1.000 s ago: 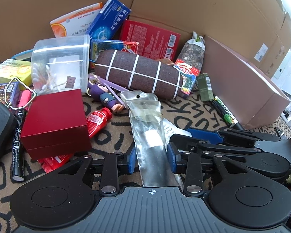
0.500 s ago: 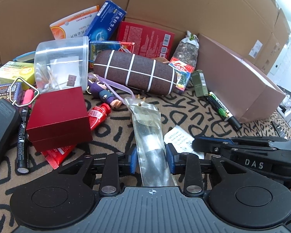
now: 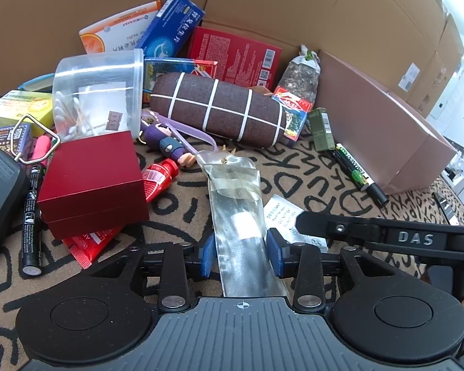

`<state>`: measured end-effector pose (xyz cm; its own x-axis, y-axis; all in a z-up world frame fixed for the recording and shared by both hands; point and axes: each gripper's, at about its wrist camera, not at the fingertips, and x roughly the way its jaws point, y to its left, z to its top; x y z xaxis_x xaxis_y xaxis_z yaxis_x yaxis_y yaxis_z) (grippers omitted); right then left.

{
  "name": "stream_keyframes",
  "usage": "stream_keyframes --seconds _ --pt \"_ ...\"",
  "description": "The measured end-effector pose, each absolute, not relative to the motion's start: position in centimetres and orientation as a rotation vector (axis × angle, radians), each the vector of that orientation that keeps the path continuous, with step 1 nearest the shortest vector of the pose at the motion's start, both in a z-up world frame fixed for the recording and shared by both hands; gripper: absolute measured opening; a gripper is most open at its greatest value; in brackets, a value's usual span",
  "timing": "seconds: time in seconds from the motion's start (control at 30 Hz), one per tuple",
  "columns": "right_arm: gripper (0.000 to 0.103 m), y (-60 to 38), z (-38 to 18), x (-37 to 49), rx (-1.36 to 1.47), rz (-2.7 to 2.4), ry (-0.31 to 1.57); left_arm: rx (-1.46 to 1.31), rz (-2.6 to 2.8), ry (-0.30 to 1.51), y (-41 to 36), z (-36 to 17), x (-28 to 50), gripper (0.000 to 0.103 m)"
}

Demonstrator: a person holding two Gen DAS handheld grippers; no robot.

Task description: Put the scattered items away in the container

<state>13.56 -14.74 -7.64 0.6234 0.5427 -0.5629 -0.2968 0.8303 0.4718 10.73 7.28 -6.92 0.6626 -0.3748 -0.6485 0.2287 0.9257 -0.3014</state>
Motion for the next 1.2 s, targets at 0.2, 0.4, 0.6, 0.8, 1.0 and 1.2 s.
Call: stream_keyframes --seconds 0.2,0.4,0.6,0.8,1.0,1.2 --pt "0.011 -13.0 -7.3 12.8 0.164 0.487 0.696 -0.18 -0.346 0.763 6.8 -7.0 10.8 0.031" --pt "0.005 -13.6 -7.0 12.4 0.182 0.523 0.702 -0.161 -0.354 0.75 6.0 -6.4 10.5 0.027" --pt "0.005 -14.7 -5.8 11.1 0.197 0.525 0.659 -0.148 -0.332 0.736 5.2 -5.6 10.0 0.026" --pt "0.004 -15.9 -4.3 9.9 0.201 0.5 0.6 -0.133 -0.346 0.687 4.4 -3.9 9.2 0.025" --pt "0.004 -17.0 -3.8 9.5 0.216 0.483 0.572 -0.101 -0.367 0.677 2.8 -3.2 9.3 0.025" --pt "0.005 -18.1 -3.8 9.1 0.23 0.474 0.562 -0.079 -0.378 0.696 1.2 -3.0 9.6 0.025"
